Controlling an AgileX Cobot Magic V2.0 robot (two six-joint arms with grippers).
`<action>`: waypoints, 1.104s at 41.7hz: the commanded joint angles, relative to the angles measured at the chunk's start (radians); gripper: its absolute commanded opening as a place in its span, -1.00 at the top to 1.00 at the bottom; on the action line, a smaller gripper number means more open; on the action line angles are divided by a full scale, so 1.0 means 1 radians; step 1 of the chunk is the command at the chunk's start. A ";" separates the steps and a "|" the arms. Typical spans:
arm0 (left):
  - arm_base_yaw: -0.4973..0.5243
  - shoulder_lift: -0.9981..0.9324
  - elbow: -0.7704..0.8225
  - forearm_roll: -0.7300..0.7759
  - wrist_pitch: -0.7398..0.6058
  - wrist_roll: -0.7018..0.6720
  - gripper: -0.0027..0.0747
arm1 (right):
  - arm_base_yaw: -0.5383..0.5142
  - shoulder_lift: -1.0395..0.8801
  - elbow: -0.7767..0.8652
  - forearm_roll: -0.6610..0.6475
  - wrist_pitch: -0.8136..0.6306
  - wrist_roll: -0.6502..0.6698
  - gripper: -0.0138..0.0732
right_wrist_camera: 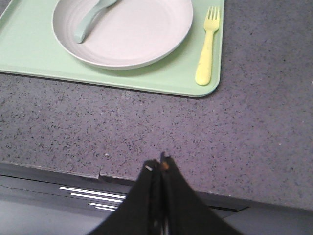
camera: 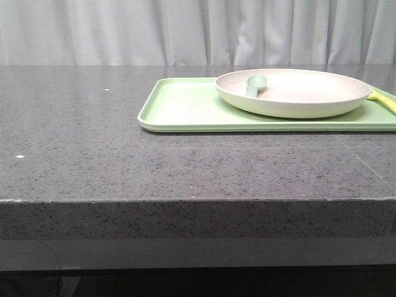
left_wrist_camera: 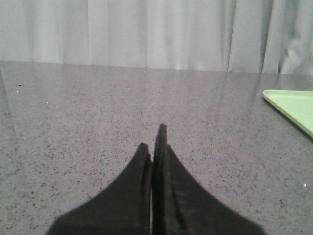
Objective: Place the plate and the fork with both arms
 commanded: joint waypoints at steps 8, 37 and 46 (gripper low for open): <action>-0.012 -0.024 0.003 0.008 -0.097 -0.022 0.98 | 0.002 0.002 -0.023 -0.009 -0.055 -0.002 0.84; -0.033 -0.024 0.003 -0.030 -0.210 -0.022 0.98 | 0.002 0.002 -0.023 -0.009 -0.055 -0.002 0.84; -0.033 -0.024 0.003 -0.030 -0.210 -0.022 0.98 | 0.002 0.002 -0.023 -0.009 -0.055 -0.002 0.84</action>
